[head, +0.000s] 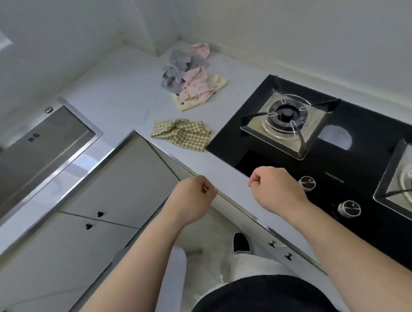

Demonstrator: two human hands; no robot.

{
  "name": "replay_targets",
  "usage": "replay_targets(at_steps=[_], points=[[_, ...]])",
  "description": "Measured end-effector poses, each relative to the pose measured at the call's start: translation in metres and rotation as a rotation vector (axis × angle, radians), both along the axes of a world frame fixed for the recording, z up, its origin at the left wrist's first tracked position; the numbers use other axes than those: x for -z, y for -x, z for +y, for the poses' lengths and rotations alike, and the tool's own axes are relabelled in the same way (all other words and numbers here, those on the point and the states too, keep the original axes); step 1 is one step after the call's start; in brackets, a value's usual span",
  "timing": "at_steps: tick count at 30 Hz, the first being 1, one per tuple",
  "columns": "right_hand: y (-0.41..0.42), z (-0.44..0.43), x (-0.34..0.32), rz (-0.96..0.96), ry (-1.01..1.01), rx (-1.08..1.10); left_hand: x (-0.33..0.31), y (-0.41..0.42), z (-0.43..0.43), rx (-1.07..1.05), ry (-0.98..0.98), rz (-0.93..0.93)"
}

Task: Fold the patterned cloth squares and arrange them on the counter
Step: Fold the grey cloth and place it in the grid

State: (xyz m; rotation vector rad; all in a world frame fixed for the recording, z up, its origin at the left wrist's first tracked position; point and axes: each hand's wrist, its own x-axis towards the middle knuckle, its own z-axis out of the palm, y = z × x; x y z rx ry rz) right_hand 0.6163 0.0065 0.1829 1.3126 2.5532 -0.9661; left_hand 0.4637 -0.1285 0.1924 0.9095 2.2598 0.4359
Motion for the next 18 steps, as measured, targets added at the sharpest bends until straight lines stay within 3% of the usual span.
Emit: replay_targets(at_steps=[7, 18], points=[[0.096, 0.046, -0.005, -0.015, -0.013, -0.133, -0.003, 0.089, 0.027, -0.122, -0.014, 0.034], [0.200, 0.090, 0.021, -0.076, 0.009, -0.090, 0.024, 0.199, 0.087, -0.022, -0.011, 0.016]])
